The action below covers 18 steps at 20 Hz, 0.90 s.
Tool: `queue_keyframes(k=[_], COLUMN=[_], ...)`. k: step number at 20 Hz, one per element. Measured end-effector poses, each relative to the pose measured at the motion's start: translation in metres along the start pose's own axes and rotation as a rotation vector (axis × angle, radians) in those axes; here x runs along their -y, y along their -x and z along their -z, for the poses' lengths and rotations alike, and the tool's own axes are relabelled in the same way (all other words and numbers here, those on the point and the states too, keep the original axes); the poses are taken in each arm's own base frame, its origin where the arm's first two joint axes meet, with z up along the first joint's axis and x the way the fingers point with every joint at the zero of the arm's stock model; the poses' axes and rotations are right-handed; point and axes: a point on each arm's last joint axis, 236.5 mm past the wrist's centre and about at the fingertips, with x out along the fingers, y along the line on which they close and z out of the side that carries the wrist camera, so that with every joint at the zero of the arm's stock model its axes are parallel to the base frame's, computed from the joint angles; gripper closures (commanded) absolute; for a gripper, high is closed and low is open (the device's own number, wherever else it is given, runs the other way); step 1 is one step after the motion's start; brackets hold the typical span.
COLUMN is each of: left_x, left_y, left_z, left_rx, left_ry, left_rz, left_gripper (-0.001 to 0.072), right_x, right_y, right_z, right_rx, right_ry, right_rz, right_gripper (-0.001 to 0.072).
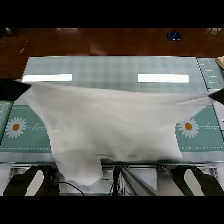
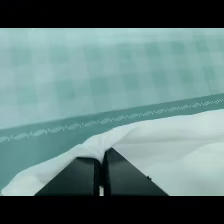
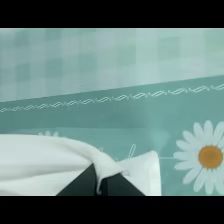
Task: Fold the shirts.
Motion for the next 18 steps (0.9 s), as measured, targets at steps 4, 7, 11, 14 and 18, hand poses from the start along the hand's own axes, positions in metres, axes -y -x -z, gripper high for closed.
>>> queue_keyframes(k=[4,7,11,14,18], left_x=[-0.014,-0.028,-0.056,-0.078,-0.095], left_y=[-0.084,-0.131,-0.173,-0.200,-0.235], left_z=[-0.027,-0.047,-0.073,-0.081,-0.082], left_rx=[-0.020,0.001,0.090,0.138,0.175], left_ry=[-0.013,-0.037,-0.034,-0.022,-0.013], left_rz=[0.041,0.028,-0.040,-0.091,-0.137], left_gripper=[0.0686,0.0685,0.0686,0.0685,0.0684], right_x=[0.005,0.007,0.018,0.028,0.040], right_y=[-0.072,-0.118,-0.162,-0.180,-0.199], right_z=[-0.053,-0.087,-0.126,-0.152,-0.171], right_rx=[0.098,0.179,0.301,0.402,0.479], right_ry=[0.069,0.076,0.050,0.033,0.008], right_rz=[0.034,0.039,0.050,0.069,0.087], right_gripper=[0.0688,0.0688,0.0688,0.0688,0.0688])
